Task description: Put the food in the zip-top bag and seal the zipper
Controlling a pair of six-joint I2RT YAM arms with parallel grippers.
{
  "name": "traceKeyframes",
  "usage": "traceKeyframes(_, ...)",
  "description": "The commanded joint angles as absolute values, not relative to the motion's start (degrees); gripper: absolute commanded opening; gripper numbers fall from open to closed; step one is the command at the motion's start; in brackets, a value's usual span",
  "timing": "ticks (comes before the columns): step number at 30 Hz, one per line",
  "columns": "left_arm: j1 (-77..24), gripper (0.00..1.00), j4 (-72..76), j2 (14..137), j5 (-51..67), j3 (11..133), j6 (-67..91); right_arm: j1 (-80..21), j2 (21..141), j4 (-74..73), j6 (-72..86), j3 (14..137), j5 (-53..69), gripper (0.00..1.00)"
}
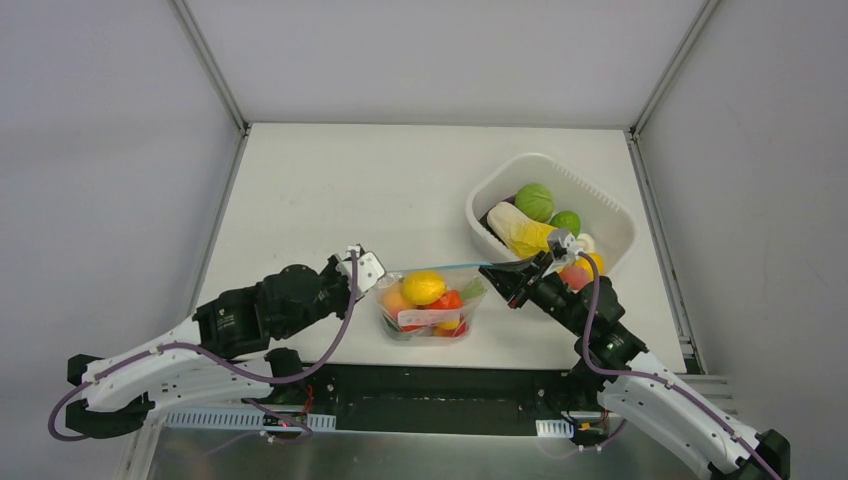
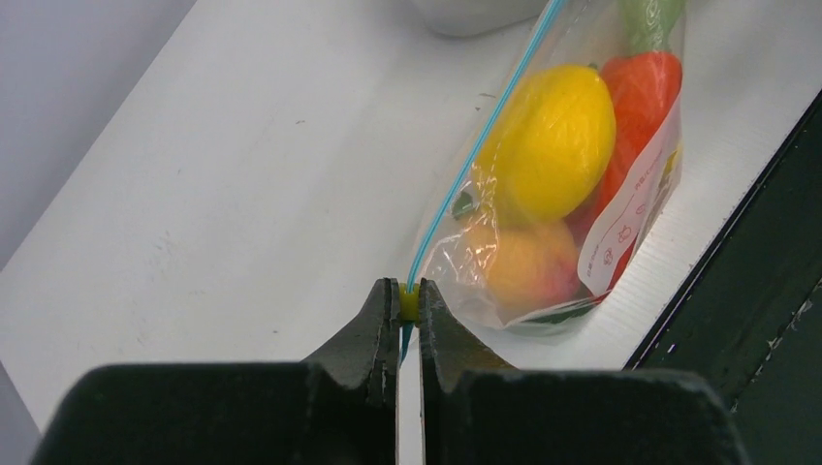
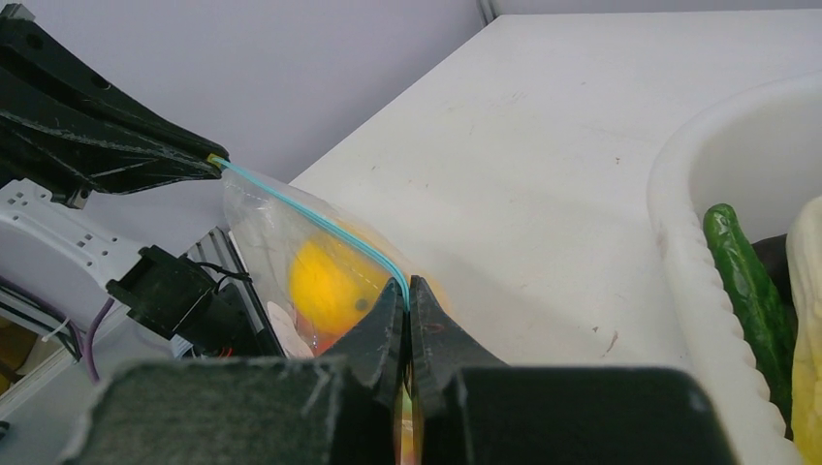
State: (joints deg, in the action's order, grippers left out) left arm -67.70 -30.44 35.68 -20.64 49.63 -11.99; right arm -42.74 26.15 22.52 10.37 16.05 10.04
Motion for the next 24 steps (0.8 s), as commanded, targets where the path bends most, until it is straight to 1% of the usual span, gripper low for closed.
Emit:
traceKeyframes(1, -66.4, 0.0, -35.5, 33.4, -27.5, 48.7, -10.5, -42.2, 25.3, 24.5, 10.4, 16.4, 3.5, 0.0)
traceKeyframes(11, -66.0, 0.0, -36.2, 30.6, -29.4, 47.6, -10.0, -42.2, 27.7, 25.0, 10.5, 17.3, 6.3, 0.0)
traceKeyframes(12, -65.9, 0.03, -36.1, 30.5, -29.5, 47.5, -9.7, -42.2, 28.1, 25.0, 10.7, 17.5, 6.6, 0.0)
traceKeyframes(13, -66.0, 0.1, -35.8, 30.3, -29.1, 47.3, -9.6, -42.2, 28.4, 25.0, 10.8, 17.6, 7.2, 0.0)
traceKeyframes(14, -65.9, 0.21, -34.8, 30.2, -28.3, 47.1, -9.4, -42.2, 28.8, 25.0, 11.0, 17.9, 8.2, 0.0)
traceKeyframes(16, -66.0, 0.48, -33.2, 30.3, -26.7, 47.0, -8.7, -42.2, 30.5, 25.6, 11.3, 19.1, 11.6, 0.0)
traceKeyframes(17, -65.9, 0.58, -32.3, 30.4, -26.8, 47.1, -7.8, -42.3, 31.9, 25.6, 11.4, 20.2, 13.0, 0.0)
traceKeyframes(19, -65.9, 0.73, -30.7, 30.6, -27.2, 47.4, -5.6, -42.3, 35.9, 24.2, 12.2, 24.5, 15.0, 0.0)
traceKeyframes(20, -65.9, 0.78, -30.3, 30.5, -27.8, 47.6, -3.7, -42.2, 38.6, 23.1, 12.4, 27.2, 16.1, 0.0)
traceKeyframes(23, -66.0, 0.84, -30.9, 28.4, -32.1, 48.6, 3.3, -42.2, 48.2, 19.9, 12.3, 37.3, 16.8, 0.0)
traceKeyframes(24, -65.9, 0.91, -31.2, 26.8, -33.3, 48.5, 5.5, -42.2, 52.5, 18.4, 11.8, 41.0, 16.5, 0.0)
